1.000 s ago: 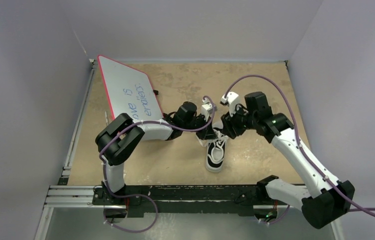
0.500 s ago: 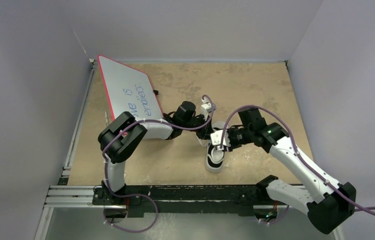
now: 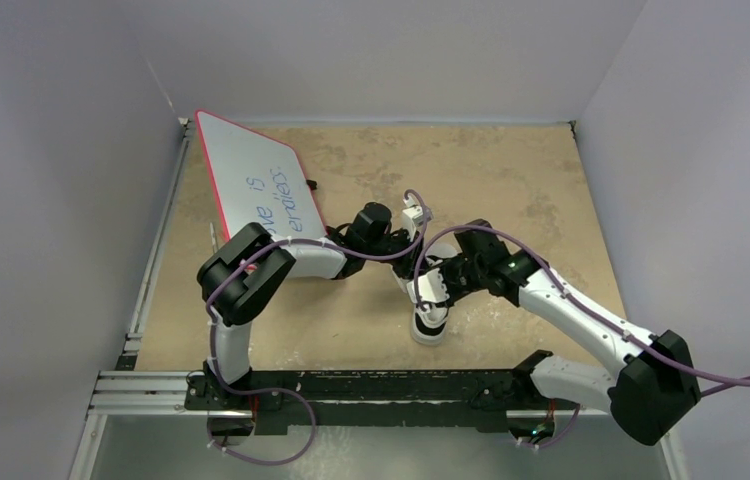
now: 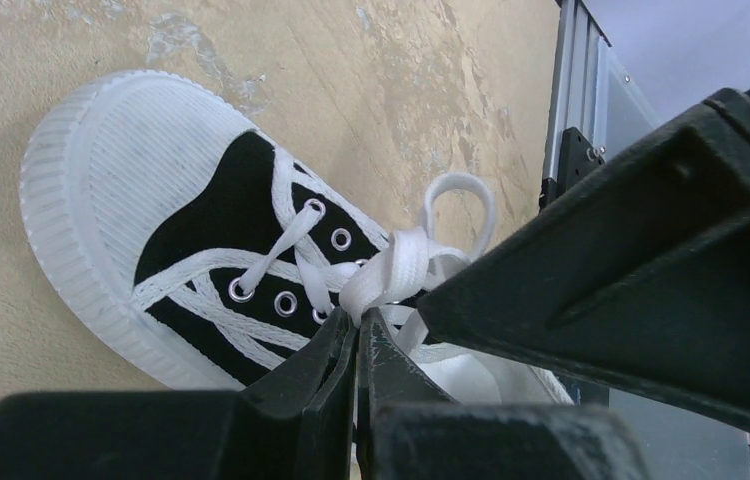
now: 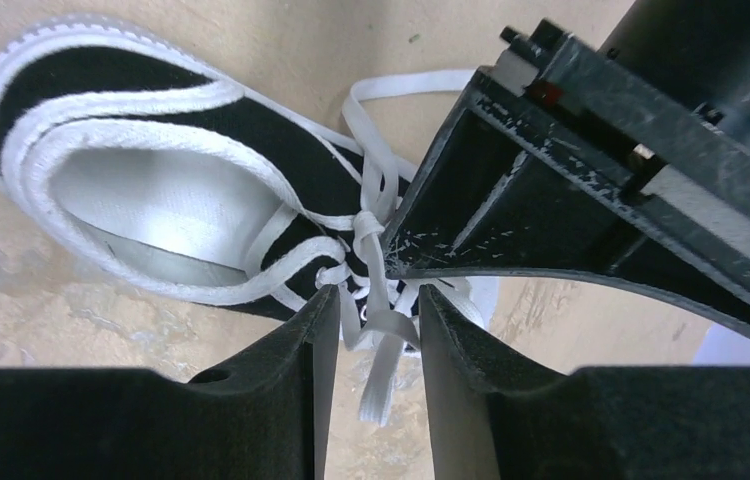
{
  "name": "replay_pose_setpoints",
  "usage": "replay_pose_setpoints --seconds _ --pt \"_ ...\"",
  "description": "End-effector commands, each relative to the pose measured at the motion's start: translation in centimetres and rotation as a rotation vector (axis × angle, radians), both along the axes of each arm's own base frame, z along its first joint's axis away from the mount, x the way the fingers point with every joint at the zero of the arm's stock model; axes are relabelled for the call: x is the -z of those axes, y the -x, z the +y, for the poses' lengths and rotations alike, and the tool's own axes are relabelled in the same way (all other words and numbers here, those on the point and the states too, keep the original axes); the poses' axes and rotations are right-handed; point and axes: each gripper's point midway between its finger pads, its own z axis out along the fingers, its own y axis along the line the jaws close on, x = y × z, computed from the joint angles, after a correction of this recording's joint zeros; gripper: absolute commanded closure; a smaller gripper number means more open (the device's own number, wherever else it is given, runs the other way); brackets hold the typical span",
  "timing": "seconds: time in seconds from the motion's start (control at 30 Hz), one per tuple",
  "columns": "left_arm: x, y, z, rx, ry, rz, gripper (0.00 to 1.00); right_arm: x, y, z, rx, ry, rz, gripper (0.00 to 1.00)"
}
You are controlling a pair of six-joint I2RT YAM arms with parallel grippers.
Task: Tie the shoes
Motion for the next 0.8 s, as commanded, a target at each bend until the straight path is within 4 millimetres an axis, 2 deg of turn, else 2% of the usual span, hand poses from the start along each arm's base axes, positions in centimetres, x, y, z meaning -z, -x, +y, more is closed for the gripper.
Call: replay_pose_setpoints --seconds 0.0,0.13,0.23,0.37,0.4,0.47,0.5,0.6,0.7,0.77 --pt "-1.2 0.3 -0.1 0.033 0.046 -0.008 1.0 -0.2 -1.7 0.2 -0.001 0.01 -0.112 0.62" --pt "-1.2 0.3 -0.1 0.034 0.045 -0.004 1.0 0.9 -2.3 -0.1 0.005 0.05 -0.129 0.66" --pt "-1.2 0.3 0.0 0.033 0.045 -0.001 1.0 1.1 -2.8 0.4 0.009 0.021 -0.169 0.66" --pt "-1.2 0.4 0.0 0.033 0.043 0.004 1.0 1.6 -3.2 0.8 0.021 0.015 -0.177 0.73" --pt "-1.1 0.4 0.0 0.032 0.042 0.006 1.0 1.7 -3.2 0.9 0.021 0.012 -0.176 0.76" --pt "-1.1 0.3 0.0 0.028 0.038 0.006 1.0 1.5 -3.3 0.9 0.051 -0.003 -0.17 0.91" --pt "-1.1 0.3 0.0 0.028 0.038 0.007 1.0 0.8 -3.3 1.1 0.063 -0.018 -0.164 1.0" --pt "-1.3 0.1 0.0 0.021 0.038 0.003 1.0 -1.7 -0.7 1.7 0.112 -0.09 0.012 1.0" --pt "-1.6 -0.1 0.1 0.011 0.038 -0.003 1.0 -5.6 3.2 3.8 0.328 -0.272 0.389 1.0" --pt "-1.7 -0.1 0.1 0.008 0.037 -0.005 1.0 -7.6 4.5 4.5 0.503 -0.329 0.576 1.0"
